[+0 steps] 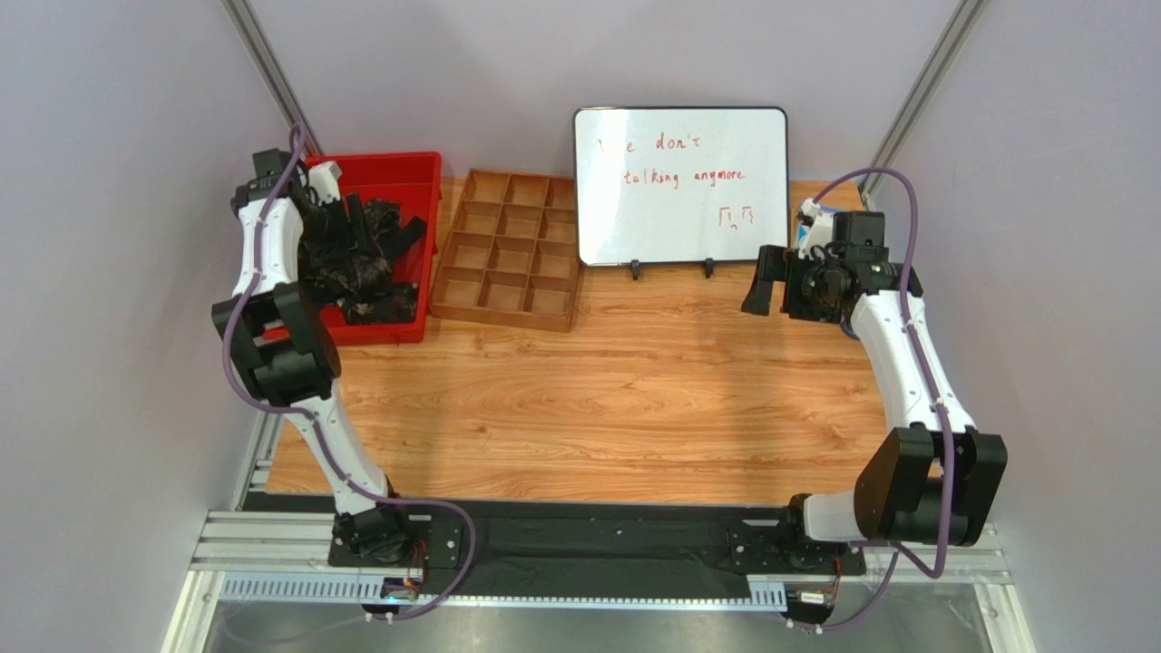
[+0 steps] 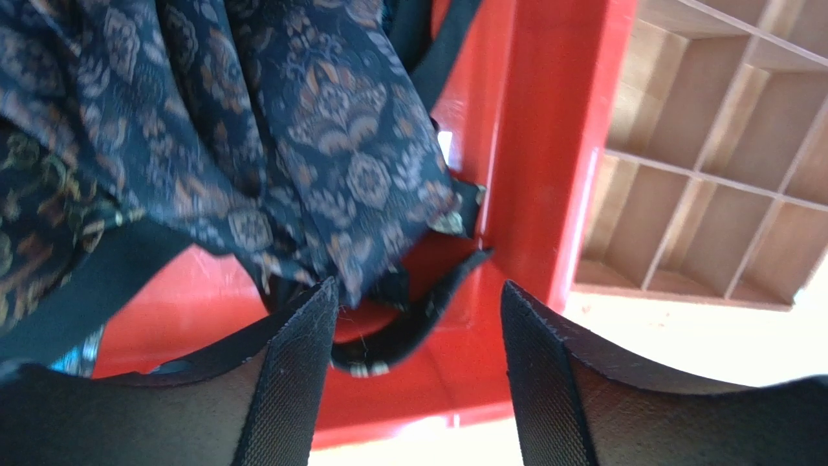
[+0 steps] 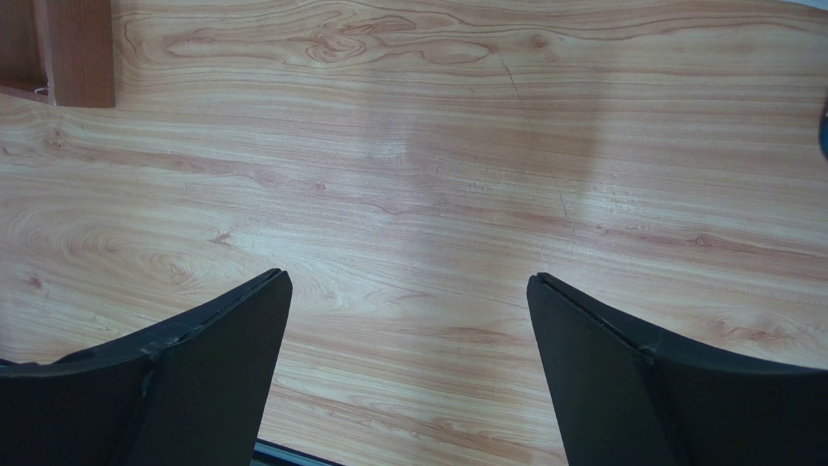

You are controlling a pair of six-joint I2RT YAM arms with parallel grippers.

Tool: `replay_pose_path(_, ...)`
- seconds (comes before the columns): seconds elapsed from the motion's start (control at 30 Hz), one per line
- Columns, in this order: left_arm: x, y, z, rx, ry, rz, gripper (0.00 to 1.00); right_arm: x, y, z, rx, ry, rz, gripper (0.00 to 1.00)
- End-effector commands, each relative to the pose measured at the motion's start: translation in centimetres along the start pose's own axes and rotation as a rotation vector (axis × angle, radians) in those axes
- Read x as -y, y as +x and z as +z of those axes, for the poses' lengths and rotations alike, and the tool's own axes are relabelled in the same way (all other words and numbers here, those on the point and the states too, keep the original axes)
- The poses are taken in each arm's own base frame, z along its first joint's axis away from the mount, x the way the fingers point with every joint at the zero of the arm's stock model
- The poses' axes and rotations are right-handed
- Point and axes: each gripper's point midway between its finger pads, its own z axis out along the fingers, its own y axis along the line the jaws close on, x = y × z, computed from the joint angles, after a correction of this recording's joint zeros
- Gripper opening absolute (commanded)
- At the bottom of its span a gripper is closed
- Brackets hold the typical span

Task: Roll the ties
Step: Pick up the tie from the bin.

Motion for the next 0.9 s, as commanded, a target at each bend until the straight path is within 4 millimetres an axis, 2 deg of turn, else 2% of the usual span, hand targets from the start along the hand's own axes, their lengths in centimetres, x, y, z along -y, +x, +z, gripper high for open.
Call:
replay_pose_path(0.0, -0.9, -1.7, 0.4, 0.040, -0.023, 0.011, 0.68, 0.2, -2.1, -0.4, 0.042, 0.020, -0.058, 1.00)
replay_pose_path(0.23, -2.1, -0.7, 1.9, 0.001, -0.060, -0.008, 0.69, 0.4, -2.3, 0.4, 0.026, 0.018, -0.055, 1.00)
replay_pose_path(0.4, -1.5, -1.5, 2.9, 0.008, -0.003, -0.006, 0.66, 0.7, -2.3, 0.6, 0.016, 0.027, -0.065, 1.00)
replay_pose_path(0.47, -1.3, -1.8, 2.9, 0.013, 0.013, -0.005, 0.60, 0.8, -2.2, 0.6, 0.010, 0.031, -0.071, 1.00)
replay_pose_path(0.53, -0.5, -1.9, 2.9, 0.014, 0.057, -0.001, 0.49, 0.9, -2.1, 0.8, 0.003, 0.035, -0.069, 1.00)
replay_pose_path(0.67, 1.0, -3.3, 1.4, 0.063, 0.134, 0.018, 0.30, 0.9, -2.5, 0.7, 0.007, 0.037, -0.078, 0.99)
replay_pose_path(0.7, 1.5, -3.6, 0.9, 0.076, 0.158, 0.024, 0.03, 0.9, -2.7, 0.6, 0.011, 0.040, -0.084, 0.99)
replay_pose_path(0.73, 1.6, -4.0, 0.4, 0.088, 0.161, 0.022, 0.00, 1.0, -2.7, 0.6, 0.012, 0.041, -0.084, 0.99)
replay_pose_path(0.87, 3.1, -5.0, -1.9, 0.139, 0.221, 0.052, 0.00, 0.9, -2.9, 0.3, 0.020, 0.041, -0.085, 0.98)
